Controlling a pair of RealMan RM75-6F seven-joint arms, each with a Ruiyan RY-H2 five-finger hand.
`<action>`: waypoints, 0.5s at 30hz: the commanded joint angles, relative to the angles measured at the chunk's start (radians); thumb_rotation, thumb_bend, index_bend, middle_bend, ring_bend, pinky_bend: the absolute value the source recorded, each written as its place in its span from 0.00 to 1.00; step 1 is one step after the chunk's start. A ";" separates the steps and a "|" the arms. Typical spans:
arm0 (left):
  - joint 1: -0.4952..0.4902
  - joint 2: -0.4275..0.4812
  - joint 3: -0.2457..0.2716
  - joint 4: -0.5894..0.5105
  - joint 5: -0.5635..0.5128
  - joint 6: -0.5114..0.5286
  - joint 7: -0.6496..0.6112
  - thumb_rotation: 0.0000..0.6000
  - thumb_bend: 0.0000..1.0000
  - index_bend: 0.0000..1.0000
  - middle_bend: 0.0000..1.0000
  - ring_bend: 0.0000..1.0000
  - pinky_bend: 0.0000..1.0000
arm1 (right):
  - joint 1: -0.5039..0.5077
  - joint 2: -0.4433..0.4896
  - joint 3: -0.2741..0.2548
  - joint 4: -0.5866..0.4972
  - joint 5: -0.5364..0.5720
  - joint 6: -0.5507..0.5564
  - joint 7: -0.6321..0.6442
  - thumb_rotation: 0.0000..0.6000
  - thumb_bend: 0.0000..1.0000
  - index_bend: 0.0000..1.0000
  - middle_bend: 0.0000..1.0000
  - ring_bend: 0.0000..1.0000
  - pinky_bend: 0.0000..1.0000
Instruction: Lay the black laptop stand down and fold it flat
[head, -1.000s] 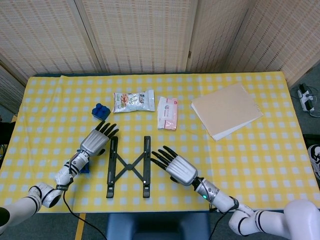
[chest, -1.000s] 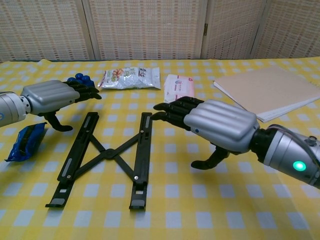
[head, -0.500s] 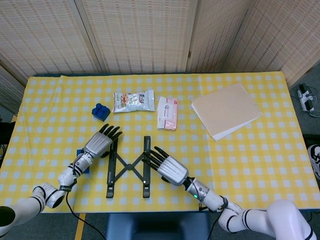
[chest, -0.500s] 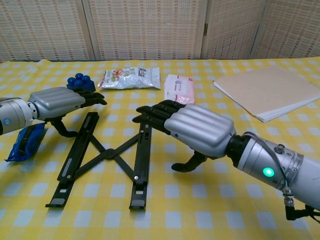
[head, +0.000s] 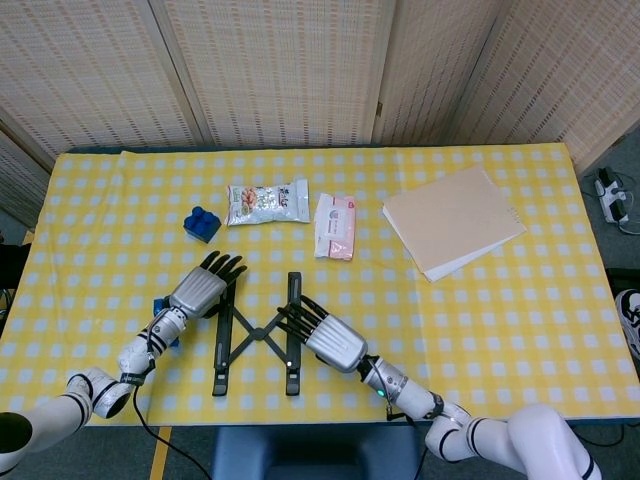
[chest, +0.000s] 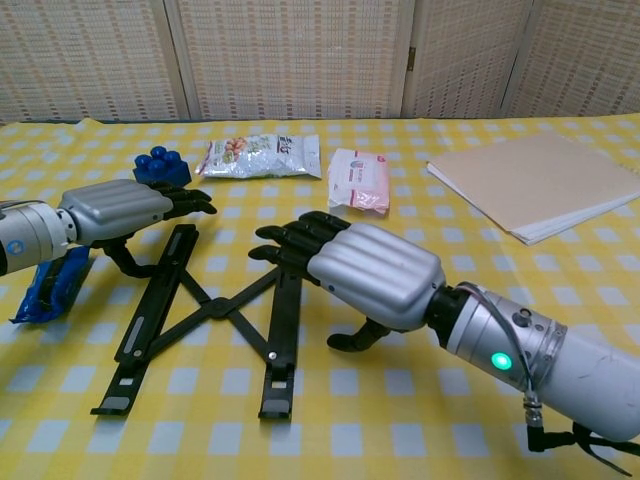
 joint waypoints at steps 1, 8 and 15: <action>0.000 0.000 0.001 0.000 -0.001 0.001 0.003 1.00 0.32 0.03 0.00 0.00 0.00 | 0.009 -0.038 -0.003 0.052 -0.005 0.012 0.036 1.00 0.26 0.00 0.00 0.00 0.00; 0.000 0.000 0.000 -0.004 -0.009 -0.002 0.003 1.00 0.32 0.03 0.00 0.00 0.00 | 0.026 -0.088 -0.007 0.130 -0.016 0.030 0.057 1.00 0.26 0.00 0.00 0.00 0.00; -0.003 -0.001 0.004 -0.004 -0.011 -0.009 -0.012 1.00 0.32 0.03 0.00 0.00 0.00 | 0.051 -0.134 -0.003 0.202 -0.018 0.038 0.073 1.00 0.26 0.00 0.00 0.00 0.00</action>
